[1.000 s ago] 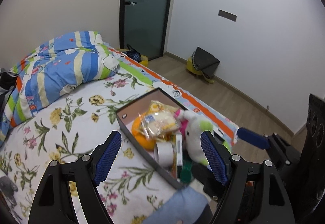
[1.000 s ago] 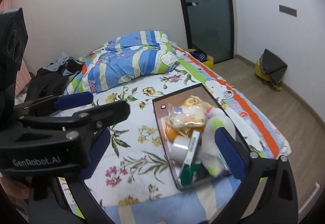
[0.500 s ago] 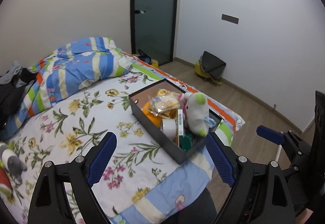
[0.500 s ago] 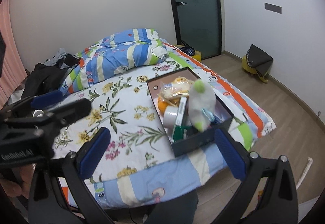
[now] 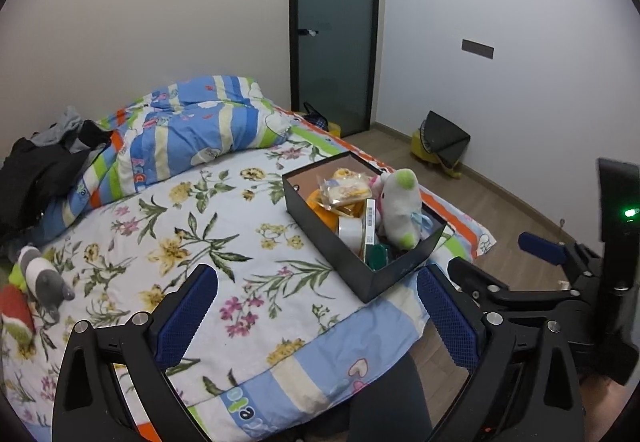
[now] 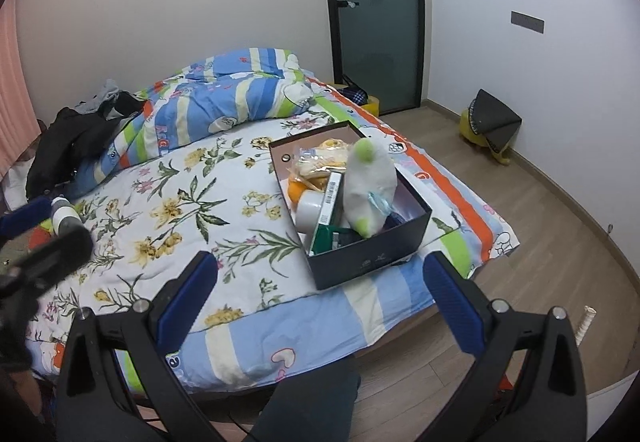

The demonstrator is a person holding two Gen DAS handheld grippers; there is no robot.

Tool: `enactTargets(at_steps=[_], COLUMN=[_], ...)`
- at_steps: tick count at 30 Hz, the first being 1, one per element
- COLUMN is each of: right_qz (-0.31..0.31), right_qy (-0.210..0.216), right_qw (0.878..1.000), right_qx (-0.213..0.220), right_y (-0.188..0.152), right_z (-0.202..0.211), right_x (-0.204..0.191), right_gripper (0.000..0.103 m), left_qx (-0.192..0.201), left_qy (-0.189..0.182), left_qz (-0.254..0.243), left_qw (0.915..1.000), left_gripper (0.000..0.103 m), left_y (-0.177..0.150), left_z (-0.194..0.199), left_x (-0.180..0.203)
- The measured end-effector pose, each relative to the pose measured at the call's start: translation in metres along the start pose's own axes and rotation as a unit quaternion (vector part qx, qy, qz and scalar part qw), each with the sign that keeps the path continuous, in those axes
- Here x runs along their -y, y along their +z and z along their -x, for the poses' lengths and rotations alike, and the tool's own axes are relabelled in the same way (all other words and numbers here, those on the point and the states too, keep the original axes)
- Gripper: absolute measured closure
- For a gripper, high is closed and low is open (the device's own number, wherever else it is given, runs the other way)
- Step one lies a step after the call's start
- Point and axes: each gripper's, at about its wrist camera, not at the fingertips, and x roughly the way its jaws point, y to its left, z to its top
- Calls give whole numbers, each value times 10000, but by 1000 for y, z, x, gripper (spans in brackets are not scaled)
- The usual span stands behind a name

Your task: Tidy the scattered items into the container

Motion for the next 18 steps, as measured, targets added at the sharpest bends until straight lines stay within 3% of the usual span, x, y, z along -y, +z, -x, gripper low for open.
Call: enactTargets(at_steps=[18], right_qz=[-376], right_qy=[-28], right_qw=[9992], right_qx=[-139], right_y=[-1], right_z=[-12], right_x=[35], right_gripper=[0], left_qx=[-226], left_qy=[12], left_qz=[-163], left_qw=[9996], left_gripper=[1], left_y=[-5], left_z=[-13], left_x=[17])
